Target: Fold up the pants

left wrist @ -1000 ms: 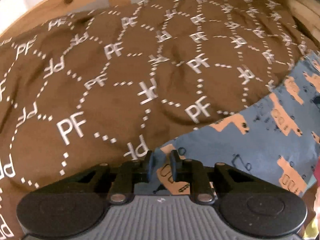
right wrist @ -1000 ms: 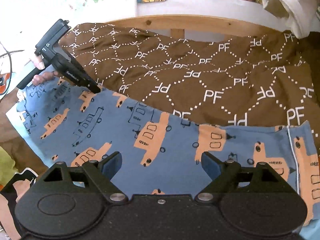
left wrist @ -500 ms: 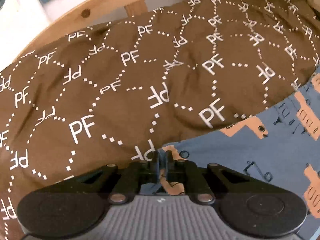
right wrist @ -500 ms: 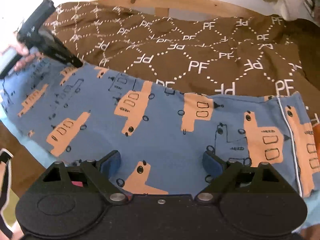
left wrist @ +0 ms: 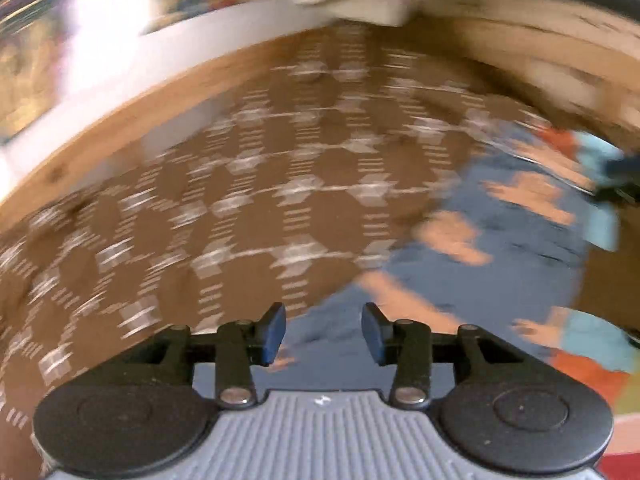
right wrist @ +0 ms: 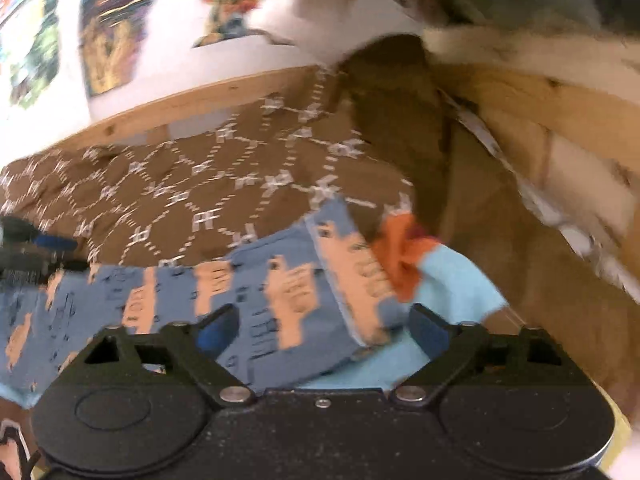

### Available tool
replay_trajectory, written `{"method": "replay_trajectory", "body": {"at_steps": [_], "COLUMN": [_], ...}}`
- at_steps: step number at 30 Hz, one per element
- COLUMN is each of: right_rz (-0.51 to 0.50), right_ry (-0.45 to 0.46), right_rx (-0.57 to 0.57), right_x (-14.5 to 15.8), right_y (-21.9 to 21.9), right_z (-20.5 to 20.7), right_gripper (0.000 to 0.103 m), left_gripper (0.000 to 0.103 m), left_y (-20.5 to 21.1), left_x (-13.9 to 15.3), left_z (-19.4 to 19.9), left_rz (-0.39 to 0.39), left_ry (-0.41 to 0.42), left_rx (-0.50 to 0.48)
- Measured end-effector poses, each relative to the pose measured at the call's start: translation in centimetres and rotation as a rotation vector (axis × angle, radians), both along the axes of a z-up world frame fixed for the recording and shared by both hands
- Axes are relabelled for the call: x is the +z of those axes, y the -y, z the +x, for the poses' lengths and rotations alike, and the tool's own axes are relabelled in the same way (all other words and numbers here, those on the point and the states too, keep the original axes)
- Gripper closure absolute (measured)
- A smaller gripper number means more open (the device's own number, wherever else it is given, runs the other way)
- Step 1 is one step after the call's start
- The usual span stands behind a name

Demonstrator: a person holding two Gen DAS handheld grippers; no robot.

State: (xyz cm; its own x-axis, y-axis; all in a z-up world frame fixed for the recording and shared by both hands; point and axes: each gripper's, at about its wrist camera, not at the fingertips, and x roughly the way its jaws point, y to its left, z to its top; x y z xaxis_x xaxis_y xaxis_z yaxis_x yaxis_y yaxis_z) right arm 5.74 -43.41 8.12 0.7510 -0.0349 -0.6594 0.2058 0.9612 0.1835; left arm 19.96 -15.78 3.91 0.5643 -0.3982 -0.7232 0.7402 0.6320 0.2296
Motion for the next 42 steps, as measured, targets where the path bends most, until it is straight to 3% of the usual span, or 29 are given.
{"method": "replay_trajectory", "body": {"at_steps": [3,7,11,16,20,23,28,31,38,42], "right_rz": [0.13,0.289,0.324,0.359,0.442,0.508,0.514,0.43,-0.103,-0.28], "right_ry": [-0.007,-0.04,-0.077,-0.063,-0.018,0.007,0.025,0.045,0.1,0.105], "right_rx": [-0.056,-0.113,-0.222,-0.323,-0.422,-0.492,-0.504,-0.461,-0.124,0.019], "right_x": [-0.4,-1.2,-1.5,-2.1,-2.8,-3.5,-3.8,-3.4,-0.9,-0.8], "right_y": [1.9,3.0,3.1,2.4,2.7,3.6,3.8,3.0,-3.7,-6.7], "right_z": [-0.3,-0.3,0.7,2.2,0.9,-0.5,-0.9,-0.7,-0.1,0.1], "right_gripper": [0.025,0.027,0.026,0.026,0.051,0.073,0.081,0.087,0.09,0.09], "left_gripper": [0.056,0.055,0.048,0.043,0.043,0.043,0.044,0.045,0.046,0.047], "left_y": [3.0,5.3,6.2,5.7,5.6,5.7,8.5,10.8,13.9,14.2], "left_x": [-1.1,-3.2,-5.4,-5.3,-3.8,-2.2,0.6,1.8,2.3,1.9], "left_z": [-1.1,-0.8,-0.9,0.7,1.1,1.9,3.7,4.5,5.9,6.1], "left_rz": [0.041,0.039,0.102,0.051,-0.001,-0.084,-0.241,-0.308,-0.353,-0.321], "left_ry": [-0.044,-0.081,-0.066,-0.138,-0.156,-0.195,-0.292,-0.378,-0.57,-0.603], "left_rx": [-0.104,-0.131,-0.102,-0.029,-0.004,-0.01,-0.035,-0.052,-0.042,-0.033]}}
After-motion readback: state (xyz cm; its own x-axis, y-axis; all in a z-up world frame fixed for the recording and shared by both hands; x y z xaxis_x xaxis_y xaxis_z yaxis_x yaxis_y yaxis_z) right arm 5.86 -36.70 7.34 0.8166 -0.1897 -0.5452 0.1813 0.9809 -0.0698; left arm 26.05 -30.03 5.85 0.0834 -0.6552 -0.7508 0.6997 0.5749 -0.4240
